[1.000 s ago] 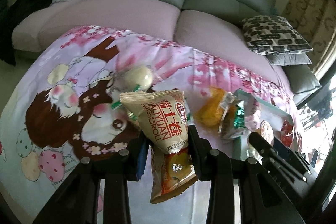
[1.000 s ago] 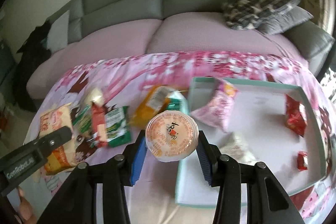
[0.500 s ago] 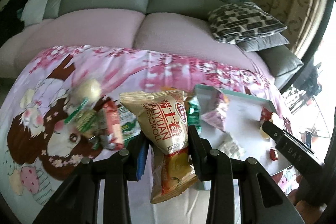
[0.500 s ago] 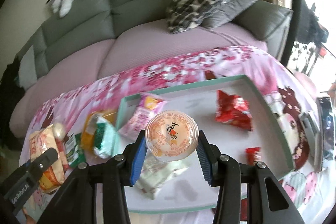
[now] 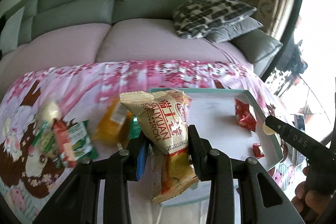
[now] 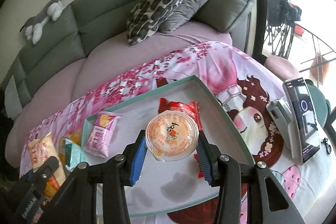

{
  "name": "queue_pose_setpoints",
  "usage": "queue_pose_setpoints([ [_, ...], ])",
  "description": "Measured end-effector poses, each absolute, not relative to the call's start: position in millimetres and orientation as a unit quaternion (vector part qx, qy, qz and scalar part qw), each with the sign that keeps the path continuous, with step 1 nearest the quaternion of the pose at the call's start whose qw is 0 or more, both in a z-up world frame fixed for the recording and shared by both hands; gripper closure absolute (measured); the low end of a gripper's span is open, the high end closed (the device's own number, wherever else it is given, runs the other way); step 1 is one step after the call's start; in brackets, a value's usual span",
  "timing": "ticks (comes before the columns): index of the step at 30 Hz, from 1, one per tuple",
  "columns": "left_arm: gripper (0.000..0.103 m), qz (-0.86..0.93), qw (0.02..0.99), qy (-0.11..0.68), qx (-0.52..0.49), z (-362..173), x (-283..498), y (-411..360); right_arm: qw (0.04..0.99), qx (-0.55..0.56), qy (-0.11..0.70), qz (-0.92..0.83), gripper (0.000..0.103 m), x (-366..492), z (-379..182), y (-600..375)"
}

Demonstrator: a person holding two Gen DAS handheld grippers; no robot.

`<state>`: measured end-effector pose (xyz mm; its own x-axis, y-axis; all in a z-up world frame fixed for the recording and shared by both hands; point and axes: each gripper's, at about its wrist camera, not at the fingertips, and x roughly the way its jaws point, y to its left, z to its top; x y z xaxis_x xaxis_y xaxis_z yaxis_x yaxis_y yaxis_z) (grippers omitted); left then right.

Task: Organize snacks
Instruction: 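Carry the yellow packet and jelly cup over the tray with both grippers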

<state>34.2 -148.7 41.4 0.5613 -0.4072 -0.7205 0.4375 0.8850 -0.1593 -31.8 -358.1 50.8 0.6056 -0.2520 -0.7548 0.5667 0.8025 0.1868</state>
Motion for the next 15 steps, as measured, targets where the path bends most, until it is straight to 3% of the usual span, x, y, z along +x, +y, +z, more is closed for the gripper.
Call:
queue_pose_setpoints([
  [15, 0.065, -0.284, 0.859, 0.419, 0.077, 13, 41, -210, 0.849, 0.229, 0.427, -0.212, 0.054, -4, 6, -364],
])
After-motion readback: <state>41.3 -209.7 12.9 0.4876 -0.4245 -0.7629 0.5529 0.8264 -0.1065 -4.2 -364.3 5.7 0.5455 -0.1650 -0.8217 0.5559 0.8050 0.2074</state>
